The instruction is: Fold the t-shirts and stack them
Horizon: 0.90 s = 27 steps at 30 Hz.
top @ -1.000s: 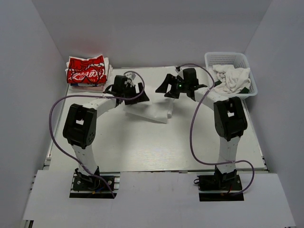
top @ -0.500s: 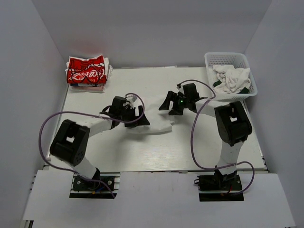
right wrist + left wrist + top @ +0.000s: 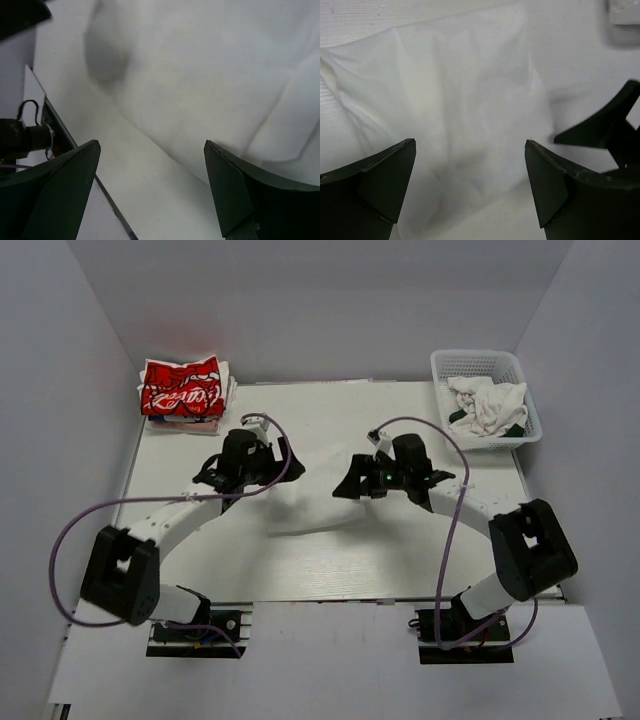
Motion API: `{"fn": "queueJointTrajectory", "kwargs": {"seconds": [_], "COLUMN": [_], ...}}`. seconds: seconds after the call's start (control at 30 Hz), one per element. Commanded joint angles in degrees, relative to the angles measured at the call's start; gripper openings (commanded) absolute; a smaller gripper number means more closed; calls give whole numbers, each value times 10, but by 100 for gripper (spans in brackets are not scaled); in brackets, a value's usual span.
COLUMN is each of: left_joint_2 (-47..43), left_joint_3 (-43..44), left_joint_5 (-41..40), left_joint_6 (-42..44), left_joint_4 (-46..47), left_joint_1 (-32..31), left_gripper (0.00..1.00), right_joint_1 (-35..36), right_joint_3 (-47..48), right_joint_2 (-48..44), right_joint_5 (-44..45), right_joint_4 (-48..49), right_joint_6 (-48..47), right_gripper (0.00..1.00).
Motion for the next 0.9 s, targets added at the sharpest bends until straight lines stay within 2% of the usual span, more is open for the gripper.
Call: {"fn": "queueJointTrajectory", "kwargs": {"seconds": [0.0,0.03,0.17,0.33,0.43,0.5,0.63,0.67,0.7,0.8,0.87], "left_joint_2": [90,132,200,242,254,261,210,192,152,96,68], "left_joint_3": [51,62,88,74,80,80,94,94,94,94,94], "left_joint_5": [-6,-6,-60,-121,-161,-156,-76,-33,-18,-26,-33], "left_joint_6": [11,11,17,30,37,44,81,93,105,101,86], "left_joint_4": [17,2,-30,-20,-27,-20,-6,0,8,-2,-42], "left_joint_1": [2,2,14,37,50,57,63,63,63,57,57], "left_gripper": [100,100,100,100,100,100,100,100,100,100,100], "right_joint_1": [-7,-10,-21,-34,-31,-33,-34,-32,-33,-29,-28], "right_joint_3": [-31,-29,-38,-80,-91,-93,-79,-73,-65,-54,-53], "right_joint_2": [38,59,127,175,180,179,172,172,169,155,123], "right_joint_5": [4,13,19,60,54,55,60,55,54,48,41], "right_joint_4": [28,13,2,-35,-37,-40,-48,-52,-57,-66,-67], "right_joint_6": [13,13,33,35,33,33,21,8,6,-13,-24], "right_gripper": [90,90,90,90,90,90,90,90,90,90,90]}}
